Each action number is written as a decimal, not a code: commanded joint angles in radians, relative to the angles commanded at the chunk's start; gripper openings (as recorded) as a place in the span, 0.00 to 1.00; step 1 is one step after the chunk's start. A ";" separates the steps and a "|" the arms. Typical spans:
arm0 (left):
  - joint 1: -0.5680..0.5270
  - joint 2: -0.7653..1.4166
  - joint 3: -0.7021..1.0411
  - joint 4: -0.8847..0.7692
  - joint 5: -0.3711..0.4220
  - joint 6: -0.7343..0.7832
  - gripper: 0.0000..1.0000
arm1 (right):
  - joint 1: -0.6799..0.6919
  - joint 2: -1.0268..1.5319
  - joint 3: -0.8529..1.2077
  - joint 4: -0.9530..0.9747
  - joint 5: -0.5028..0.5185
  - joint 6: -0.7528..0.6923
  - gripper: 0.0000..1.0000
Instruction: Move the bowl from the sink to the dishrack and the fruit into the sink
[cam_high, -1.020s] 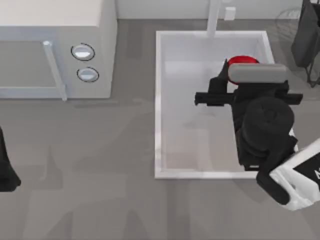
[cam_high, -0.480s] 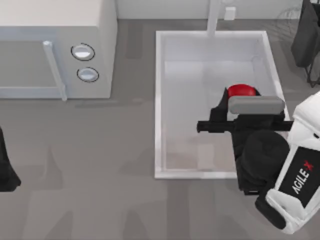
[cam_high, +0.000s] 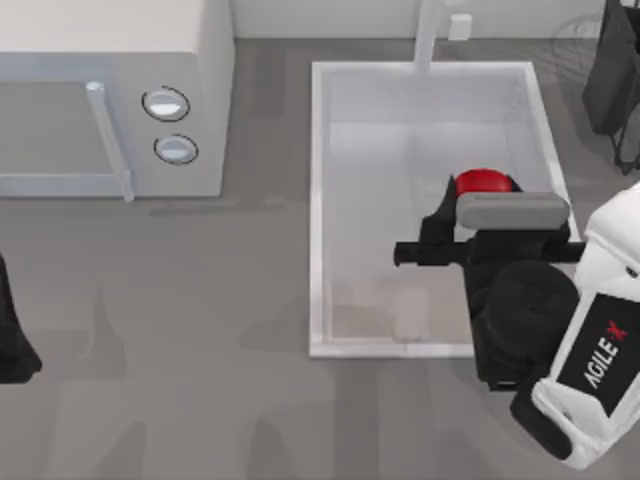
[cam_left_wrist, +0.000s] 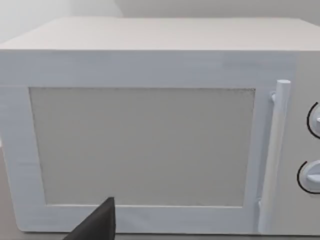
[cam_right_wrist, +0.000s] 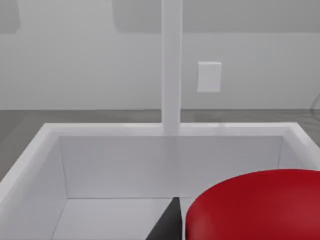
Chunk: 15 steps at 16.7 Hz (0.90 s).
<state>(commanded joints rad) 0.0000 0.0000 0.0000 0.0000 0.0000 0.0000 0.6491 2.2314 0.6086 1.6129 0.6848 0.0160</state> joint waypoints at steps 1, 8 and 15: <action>0.000 0.000 0.000 0.000 0.000 0.000 1.00 | 0.000 0.000 0.000 0.000 0.000 0.000 0.53; 0.000 0.000 0.000 0.000 0.000 0.000 1.00 | 0.000 0.000 0.000 0.000 0.000 0.000 1.00; 0.000 0.000 0.000 0.000 0.000 0.000 1.00 | 0.000 0.000 0.000 0.000 0.000 0.000 1.00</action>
<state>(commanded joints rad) 0.0000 0.0000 0.0000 0.0000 0.0000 0.0000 0.6491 2.2314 0.6086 1.6129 0.6848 0.0160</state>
